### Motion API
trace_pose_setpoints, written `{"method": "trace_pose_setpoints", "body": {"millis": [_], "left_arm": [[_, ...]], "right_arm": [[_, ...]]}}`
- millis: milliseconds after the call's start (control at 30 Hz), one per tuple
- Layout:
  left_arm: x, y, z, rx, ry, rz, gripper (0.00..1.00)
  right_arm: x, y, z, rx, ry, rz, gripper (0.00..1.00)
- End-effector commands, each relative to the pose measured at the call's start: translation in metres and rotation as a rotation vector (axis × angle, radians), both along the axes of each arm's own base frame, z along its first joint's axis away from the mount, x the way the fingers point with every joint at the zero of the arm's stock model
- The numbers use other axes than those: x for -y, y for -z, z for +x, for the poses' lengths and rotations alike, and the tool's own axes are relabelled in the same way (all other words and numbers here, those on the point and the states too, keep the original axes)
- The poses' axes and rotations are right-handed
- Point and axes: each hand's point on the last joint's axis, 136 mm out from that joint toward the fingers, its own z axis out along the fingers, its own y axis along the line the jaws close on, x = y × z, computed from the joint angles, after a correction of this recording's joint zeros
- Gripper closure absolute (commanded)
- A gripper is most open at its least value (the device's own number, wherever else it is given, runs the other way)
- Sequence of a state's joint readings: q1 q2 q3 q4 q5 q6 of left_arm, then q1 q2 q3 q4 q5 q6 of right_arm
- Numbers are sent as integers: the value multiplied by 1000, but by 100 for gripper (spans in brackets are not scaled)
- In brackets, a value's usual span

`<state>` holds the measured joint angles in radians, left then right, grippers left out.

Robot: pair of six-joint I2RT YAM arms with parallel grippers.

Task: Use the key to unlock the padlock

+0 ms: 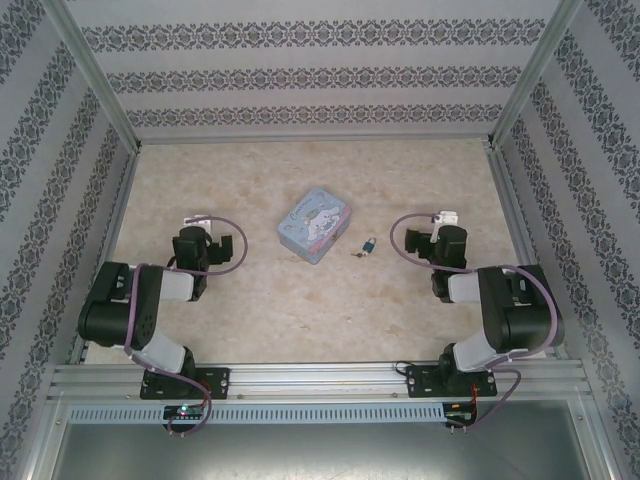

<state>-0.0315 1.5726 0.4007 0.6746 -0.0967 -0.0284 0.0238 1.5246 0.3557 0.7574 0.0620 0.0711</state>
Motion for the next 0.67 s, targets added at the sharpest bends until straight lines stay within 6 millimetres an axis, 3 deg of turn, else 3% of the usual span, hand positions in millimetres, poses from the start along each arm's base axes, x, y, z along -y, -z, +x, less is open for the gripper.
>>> {"method": "trace_pose_setpoints", "body": {"millis": [0,633], "left_arm": [[3,-42,25,186,62,-41,0],[4,-41,24,173,63,-38,0]], "right_arm": [[-3,-48,24,199,-72,27,2],[-2,-47,22,175,-36,-27,2]]}}
